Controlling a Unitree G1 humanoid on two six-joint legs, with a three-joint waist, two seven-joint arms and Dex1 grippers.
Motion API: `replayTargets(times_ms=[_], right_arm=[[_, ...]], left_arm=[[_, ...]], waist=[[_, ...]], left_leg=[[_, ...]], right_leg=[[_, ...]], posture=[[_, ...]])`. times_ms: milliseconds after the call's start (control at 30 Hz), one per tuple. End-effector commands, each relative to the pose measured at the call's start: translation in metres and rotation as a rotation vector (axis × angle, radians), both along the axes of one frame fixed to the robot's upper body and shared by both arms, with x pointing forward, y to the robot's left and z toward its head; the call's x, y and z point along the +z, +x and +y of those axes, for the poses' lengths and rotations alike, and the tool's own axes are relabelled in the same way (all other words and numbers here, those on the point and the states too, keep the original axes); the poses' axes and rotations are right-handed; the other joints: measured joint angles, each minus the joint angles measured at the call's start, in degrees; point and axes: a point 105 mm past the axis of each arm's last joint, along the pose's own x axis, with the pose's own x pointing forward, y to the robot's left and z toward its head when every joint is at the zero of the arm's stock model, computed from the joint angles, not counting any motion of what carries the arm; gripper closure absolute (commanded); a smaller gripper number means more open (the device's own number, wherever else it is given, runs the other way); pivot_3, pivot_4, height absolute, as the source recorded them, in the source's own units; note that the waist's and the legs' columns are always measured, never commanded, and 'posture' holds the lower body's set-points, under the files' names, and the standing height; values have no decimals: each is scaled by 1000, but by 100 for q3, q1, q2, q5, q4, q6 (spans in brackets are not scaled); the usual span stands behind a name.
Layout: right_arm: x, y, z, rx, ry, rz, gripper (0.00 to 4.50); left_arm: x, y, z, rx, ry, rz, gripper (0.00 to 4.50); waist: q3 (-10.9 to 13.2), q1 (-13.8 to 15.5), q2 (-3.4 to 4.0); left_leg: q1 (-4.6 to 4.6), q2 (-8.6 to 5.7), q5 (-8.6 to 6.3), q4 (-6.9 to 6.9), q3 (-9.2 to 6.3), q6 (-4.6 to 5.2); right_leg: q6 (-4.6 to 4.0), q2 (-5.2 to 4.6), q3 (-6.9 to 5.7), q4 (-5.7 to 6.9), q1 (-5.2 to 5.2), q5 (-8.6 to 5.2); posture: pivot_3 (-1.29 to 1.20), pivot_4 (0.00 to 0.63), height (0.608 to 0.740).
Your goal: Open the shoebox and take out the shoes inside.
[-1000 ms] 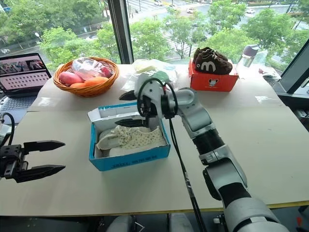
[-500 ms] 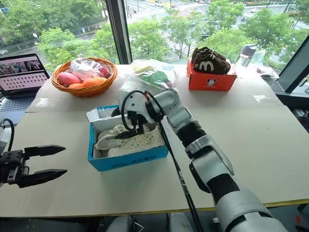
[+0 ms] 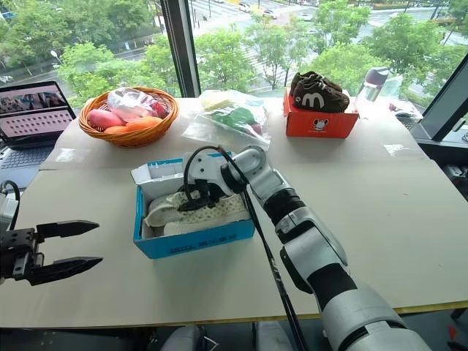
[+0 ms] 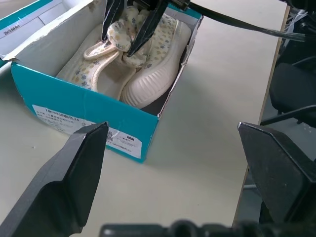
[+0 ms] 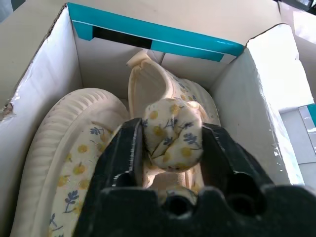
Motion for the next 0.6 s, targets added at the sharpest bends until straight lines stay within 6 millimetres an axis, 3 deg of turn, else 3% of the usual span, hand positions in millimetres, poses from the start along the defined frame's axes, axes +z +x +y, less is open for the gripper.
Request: replayTargets(times_ms=[33, 600], right_arm=[[25, -2, 4, 29, 58, -62, 4299], [67, -15, 3, 64, 170, -181, 4299]], left_arm=[[7, 0, -3, -15, 3, -48, 0], [7, 5, -5, -29, 0, -52, 0]], waist=[[0, 0, 0], [1, 2, 2]], left_leg=[[0, 0, 0, 0, 0, 0], [-6, 0, 0, -10, -1, -1]], right_leg=[[0, 0, 0, 0, 0, 0], [-1, 0, 0, -3, -8, 0]], posture=[[0, 150, 740], [0, 150, 740]])
